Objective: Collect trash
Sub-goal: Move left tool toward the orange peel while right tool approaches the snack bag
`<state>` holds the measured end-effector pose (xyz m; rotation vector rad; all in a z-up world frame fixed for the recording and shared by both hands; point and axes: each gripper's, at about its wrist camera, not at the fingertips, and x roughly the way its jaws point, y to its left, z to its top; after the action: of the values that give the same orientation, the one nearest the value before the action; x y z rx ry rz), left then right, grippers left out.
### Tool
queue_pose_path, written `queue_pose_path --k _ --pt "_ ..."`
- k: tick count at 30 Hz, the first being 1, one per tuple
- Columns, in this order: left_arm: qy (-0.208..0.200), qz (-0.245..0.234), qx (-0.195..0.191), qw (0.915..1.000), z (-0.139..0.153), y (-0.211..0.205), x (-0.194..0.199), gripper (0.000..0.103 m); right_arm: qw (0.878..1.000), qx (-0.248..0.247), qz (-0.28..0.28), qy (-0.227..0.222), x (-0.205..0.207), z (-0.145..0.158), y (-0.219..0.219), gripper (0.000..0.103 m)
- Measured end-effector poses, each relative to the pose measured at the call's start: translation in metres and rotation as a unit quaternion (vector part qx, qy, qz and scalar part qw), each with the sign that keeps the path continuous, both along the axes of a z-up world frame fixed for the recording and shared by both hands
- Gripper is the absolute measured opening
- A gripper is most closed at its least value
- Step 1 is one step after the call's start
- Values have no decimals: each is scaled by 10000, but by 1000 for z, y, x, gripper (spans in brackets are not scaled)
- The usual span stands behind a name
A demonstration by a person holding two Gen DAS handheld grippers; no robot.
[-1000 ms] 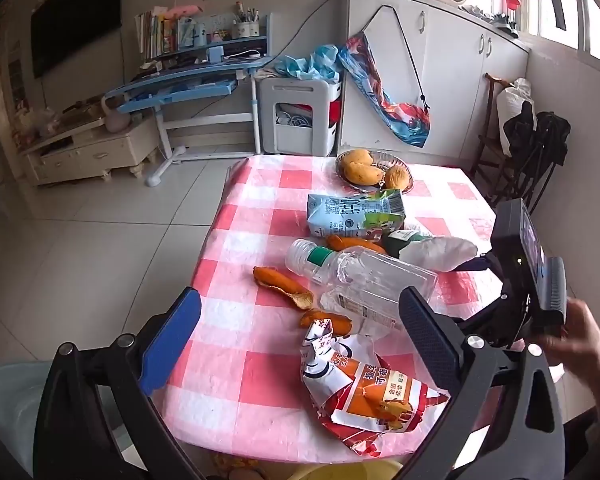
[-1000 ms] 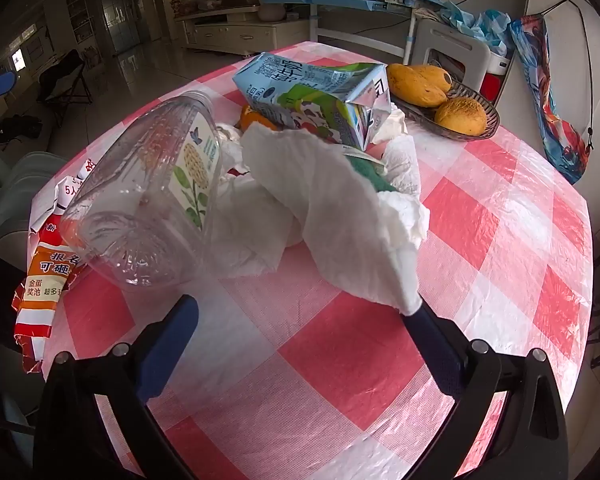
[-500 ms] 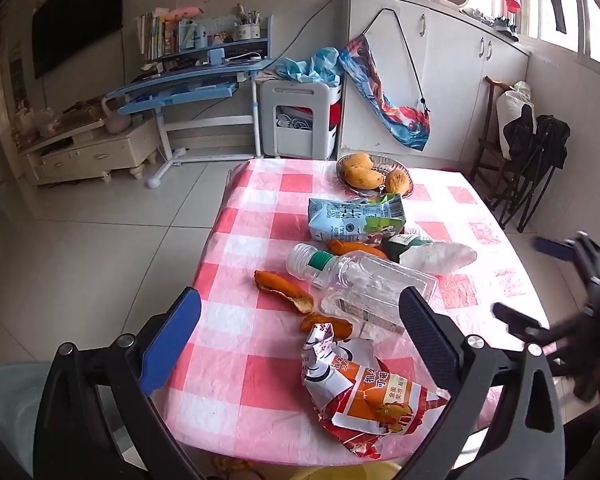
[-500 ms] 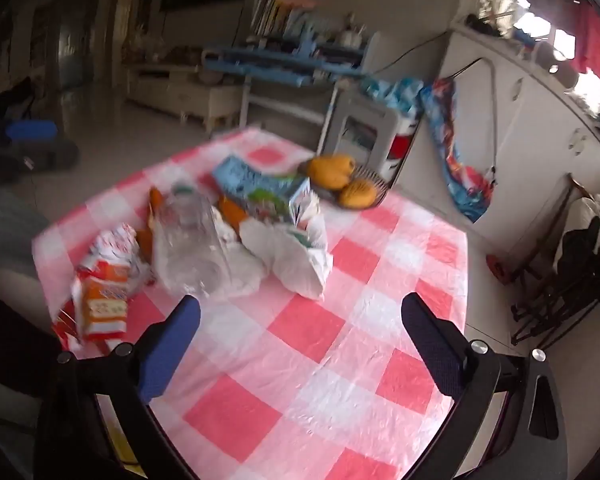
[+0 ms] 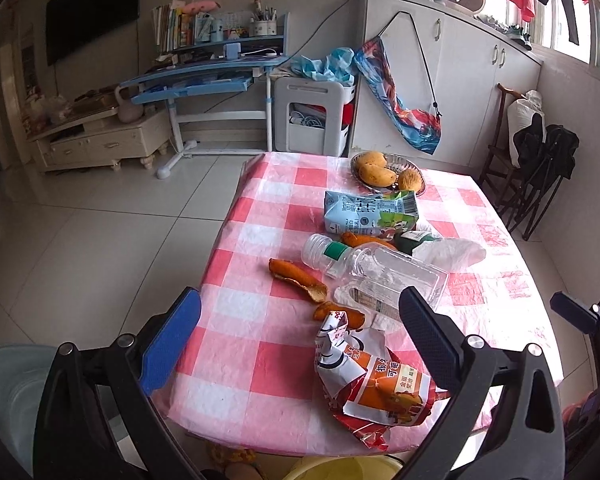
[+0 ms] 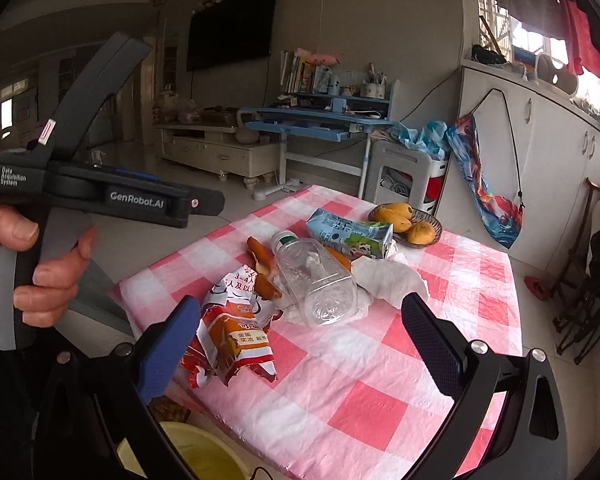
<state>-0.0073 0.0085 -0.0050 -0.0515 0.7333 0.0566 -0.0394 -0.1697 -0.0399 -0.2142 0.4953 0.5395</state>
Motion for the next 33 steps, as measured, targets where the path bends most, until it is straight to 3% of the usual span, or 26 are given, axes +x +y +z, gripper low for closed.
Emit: queue_pose_path --k 13,33 --pt "11 13 20 10000 -4 -1 1 96 9995 -141 -87 -273 -4 -1 0 97" --pt "80 25 34 10000 -7 0 6 96 9995 -245 184 -55 -2 -13 12 97"
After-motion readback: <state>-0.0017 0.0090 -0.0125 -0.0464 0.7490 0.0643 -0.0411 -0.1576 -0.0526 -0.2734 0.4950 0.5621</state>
